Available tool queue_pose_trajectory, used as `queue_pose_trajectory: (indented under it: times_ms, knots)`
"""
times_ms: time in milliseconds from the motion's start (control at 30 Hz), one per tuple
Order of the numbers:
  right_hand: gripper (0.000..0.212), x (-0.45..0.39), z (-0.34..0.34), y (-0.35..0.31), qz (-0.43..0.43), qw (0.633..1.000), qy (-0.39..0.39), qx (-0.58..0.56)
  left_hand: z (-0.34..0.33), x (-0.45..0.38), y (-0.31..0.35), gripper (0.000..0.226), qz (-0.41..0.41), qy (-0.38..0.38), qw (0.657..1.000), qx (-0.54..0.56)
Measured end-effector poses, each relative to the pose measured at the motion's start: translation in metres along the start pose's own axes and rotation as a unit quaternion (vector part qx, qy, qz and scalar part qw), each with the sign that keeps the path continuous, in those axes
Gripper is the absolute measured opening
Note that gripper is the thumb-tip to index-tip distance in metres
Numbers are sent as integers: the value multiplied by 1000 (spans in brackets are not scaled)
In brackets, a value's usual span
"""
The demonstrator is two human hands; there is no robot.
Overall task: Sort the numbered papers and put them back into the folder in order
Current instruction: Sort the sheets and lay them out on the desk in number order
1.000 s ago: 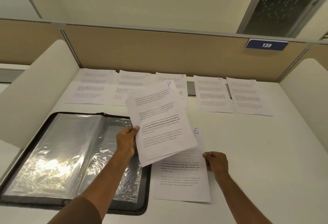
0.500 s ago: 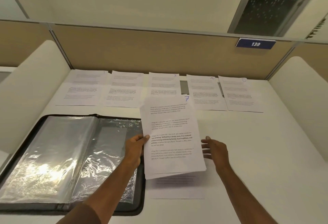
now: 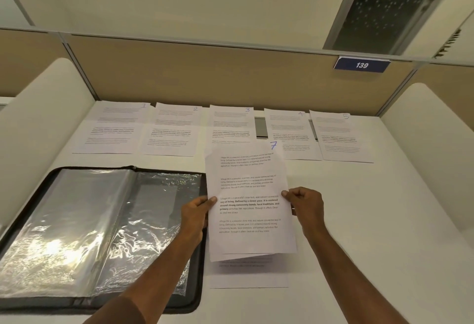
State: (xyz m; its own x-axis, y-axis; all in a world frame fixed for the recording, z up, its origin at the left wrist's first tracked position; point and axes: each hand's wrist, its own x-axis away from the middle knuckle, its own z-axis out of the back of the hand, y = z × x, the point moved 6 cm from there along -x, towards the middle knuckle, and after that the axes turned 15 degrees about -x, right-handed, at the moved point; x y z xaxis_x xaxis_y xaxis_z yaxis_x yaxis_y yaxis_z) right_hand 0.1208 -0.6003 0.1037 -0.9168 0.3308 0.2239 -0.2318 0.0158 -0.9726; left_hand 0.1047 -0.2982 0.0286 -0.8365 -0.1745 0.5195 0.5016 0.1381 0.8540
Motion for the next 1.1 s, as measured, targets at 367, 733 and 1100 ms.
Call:
queue_pose_trajectory:
  times_ms: [367,733,1100]
  knots:
    - [14,-18,36,13,-7,1000,24,12,8,-11,8,13,8,40,999,5]
    - [7,-41,126,17,-51,993,99,-39,61,-29,27,16,13,186,980,65]
    - [11,-59,197,63,-78,989,122,35,19,-27,37,8,3,168,983,69]
